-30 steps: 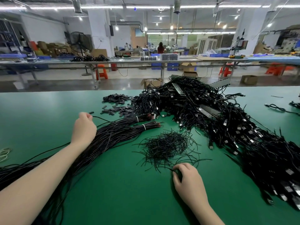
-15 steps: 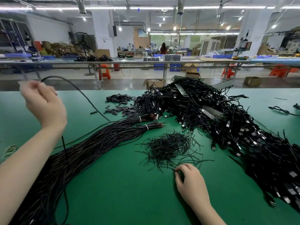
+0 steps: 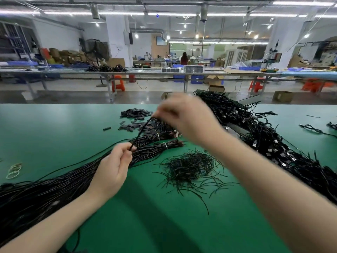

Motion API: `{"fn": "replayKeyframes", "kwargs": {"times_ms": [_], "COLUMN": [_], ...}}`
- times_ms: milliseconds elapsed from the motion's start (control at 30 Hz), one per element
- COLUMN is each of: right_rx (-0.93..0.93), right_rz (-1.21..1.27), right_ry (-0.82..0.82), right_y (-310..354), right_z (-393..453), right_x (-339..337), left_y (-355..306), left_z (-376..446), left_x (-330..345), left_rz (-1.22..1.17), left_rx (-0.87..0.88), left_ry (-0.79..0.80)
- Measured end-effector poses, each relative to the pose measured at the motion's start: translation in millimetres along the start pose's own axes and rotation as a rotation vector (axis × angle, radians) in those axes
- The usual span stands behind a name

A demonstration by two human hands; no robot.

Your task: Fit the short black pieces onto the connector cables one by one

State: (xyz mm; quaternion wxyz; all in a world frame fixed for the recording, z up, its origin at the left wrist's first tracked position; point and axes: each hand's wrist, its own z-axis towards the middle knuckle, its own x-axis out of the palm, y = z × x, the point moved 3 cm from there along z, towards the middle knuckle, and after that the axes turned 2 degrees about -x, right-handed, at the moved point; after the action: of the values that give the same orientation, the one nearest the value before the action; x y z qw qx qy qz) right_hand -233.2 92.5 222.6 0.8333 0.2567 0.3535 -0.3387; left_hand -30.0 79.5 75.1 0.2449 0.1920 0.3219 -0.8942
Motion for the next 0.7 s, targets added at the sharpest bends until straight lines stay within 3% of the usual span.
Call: {"fn": "replayKeyframes", "kwargs": {"times_ms": [167, 233, 300, 367, 467, 567, 700], "right_rx": [0.21, 0.285, 0.399, 0.587, 0.823, 0.84, 0.859], "right_rz": [-0.06, -0.147, -0.225, -0.292, -0.473, -0.406, -0.288], "right_ry": [-0.283, -0.306, -0.274, -0.128, 0.324, 0.634, 0.724], "right_y": [-61.3, -81.1, -93.2, -97.9, -90.9, -72.2, -57.6], "right_z": [-9.4, -38.6, -82.4, -140.5, -231.3, -290.9, -292.2], "right_x": [-103.9, -116.3, -111.0, -92.4, -43.3, 9.4, 41.3], "left_y": [46.1, 52.3, 50.3, 47.7, 41.0, 13.2, -37.4], "left_z": [-28.2, -23.9, -12.1, 3.4, 26.6, 43.2, 52.5], "left_x": [-19.7, -25.9, -29.3, -29.5, -20.9, 9.9, 65.4], "left_rz": [0.148, 0.126, -0.012, -0.306, -0.763, -1.232, -1.489], "left_rx": [-0.193, -0.234, -0.328, -0.523, -0.821, -1.024, -0.999], "left_ry": [0.311, 0.35, 0.278, 0.116, -0.075, -0.05, 0.077]}}
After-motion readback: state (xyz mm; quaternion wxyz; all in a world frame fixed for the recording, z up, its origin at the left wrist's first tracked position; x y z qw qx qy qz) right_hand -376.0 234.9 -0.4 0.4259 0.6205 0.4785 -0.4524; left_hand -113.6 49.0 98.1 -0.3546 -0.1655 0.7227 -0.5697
